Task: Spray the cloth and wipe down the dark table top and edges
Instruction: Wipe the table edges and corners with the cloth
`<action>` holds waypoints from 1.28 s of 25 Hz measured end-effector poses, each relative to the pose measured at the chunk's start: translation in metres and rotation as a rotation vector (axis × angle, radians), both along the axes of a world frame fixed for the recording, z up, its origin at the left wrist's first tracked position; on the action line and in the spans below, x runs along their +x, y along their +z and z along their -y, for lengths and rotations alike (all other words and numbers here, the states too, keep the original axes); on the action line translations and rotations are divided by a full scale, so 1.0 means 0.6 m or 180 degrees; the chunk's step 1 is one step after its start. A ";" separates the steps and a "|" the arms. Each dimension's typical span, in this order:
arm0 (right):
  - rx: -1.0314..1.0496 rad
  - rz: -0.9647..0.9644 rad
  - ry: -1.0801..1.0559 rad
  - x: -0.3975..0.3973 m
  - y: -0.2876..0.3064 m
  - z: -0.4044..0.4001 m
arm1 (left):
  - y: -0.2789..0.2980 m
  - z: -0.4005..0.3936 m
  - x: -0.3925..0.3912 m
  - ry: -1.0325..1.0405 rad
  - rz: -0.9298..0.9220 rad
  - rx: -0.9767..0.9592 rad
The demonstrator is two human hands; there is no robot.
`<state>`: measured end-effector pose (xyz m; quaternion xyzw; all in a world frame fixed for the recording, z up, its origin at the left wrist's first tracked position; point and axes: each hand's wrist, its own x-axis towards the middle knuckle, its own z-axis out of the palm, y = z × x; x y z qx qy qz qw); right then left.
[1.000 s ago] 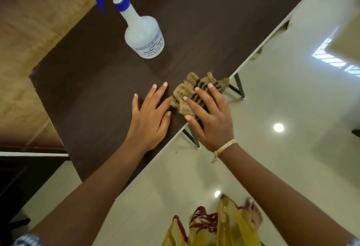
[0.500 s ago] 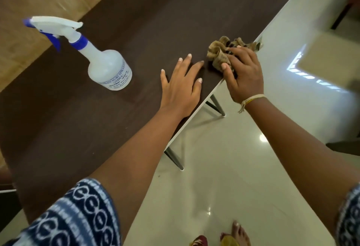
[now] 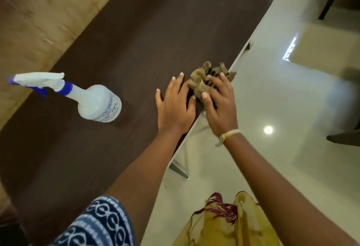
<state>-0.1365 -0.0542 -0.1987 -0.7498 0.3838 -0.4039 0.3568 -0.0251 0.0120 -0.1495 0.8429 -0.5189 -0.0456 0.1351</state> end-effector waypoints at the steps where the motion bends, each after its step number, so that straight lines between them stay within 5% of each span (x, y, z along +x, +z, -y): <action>1: 0.0106 0.0020 0.0045 0.000 0.001 -0.016 | 0.001 0.001 0.000 -0.0005 -0.0013 0.0010; 7: 0.0362 0.0151 -0.0230 0.027 0.013 0.014 | 0.003 0.006 0.003 0.0003 0.0095 0.0089; 15: 0.1076 0.0172 -0.0698 0.042 0.045 0.270 | 0.004 0.006 0.006 -0.0073 0.0259 0.0286; 20: 0.1132 0.0262 -0.0727 0.033 0.059 0.188 | 0.007 0.007 0.002 -0.0112 0.0397 0.0447; 25: 0.1451 0.0430 -0.0792 0.043 0.066 0.079 | 0.031 0.091 0.028 -0.1112 0.0718 0.0632; 32: 0.1602 0.0152 -0.0987 0.029 0.079 0.341 | 0.027 0.272 0.017 -0.0674 0.0606 0.0604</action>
